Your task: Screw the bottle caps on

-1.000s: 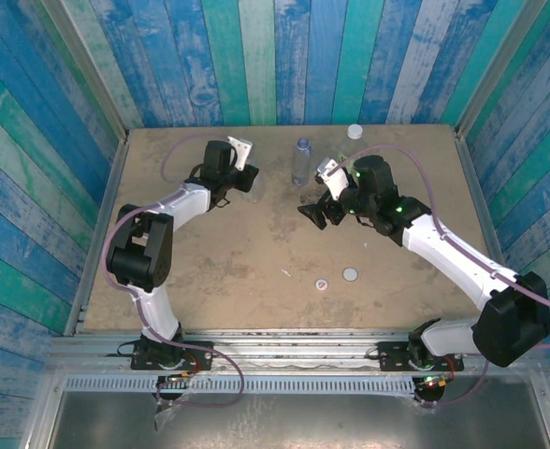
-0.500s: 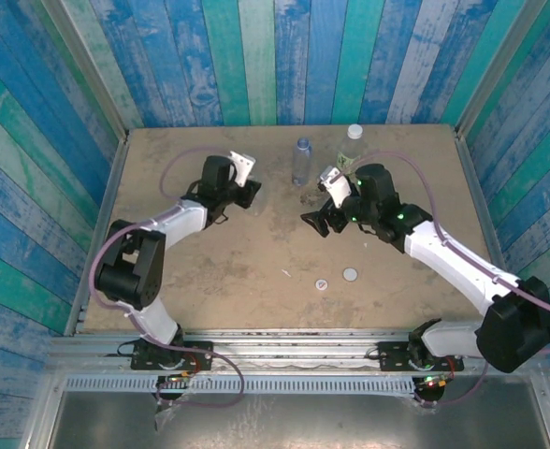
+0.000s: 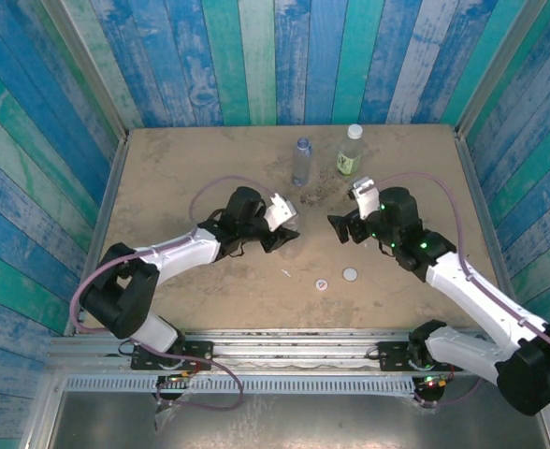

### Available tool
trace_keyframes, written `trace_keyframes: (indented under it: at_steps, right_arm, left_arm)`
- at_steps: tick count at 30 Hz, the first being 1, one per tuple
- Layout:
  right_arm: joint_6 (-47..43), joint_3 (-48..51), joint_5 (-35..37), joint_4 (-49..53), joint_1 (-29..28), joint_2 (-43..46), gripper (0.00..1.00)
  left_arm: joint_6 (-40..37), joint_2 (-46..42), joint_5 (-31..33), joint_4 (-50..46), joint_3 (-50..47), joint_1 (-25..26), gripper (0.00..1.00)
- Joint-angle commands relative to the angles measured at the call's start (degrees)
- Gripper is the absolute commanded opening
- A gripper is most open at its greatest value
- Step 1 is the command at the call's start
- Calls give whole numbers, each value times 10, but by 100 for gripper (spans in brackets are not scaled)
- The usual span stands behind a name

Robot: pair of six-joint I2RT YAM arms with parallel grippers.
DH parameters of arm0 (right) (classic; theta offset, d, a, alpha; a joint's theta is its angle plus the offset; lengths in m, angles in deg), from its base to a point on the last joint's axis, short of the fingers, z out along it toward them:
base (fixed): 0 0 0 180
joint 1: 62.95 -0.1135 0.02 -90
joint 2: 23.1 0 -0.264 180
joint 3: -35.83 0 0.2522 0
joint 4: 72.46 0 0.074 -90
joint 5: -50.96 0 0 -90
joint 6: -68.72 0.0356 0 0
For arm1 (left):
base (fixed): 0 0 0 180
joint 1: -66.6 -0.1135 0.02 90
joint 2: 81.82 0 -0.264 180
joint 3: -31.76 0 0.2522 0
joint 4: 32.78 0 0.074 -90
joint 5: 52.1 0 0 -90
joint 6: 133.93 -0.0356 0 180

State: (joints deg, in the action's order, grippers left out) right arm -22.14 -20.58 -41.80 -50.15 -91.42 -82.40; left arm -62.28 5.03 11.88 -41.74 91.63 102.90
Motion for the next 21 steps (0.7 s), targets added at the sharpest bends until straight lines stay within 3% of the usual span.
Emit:
trace_keyframes:
  at_steps: [1, 5, 10, 14, 17, 21]
  right_arm:
    - [58, 14, 7, 4, 12, 15, 100]
    - [101, 7, -53, 13, 42, 14, 100]
    - [152, 6, -125, 10, 91, 12, 100]
    - [142, 11, -171, 2, 101, 7, 100]
    - [132, 18, -211, -17, 100, 9, 100]
    - [110, 23, -208, -12, 100, 19, 100]
  left_arm:
    - [-41, -21, -39, -30, -6, 17, 39]
    - [-35, -24, -33, 6, -23, 19, 44]
    - [-8, -34, -38, 57, -42, 19, 60]
    - [40, -53, -48, 155, -87, 19, 95]
    - [81, -60, -39, 236, -123, 19, 94]
    - [101, -61, -37, 358, -179, 19, 94]
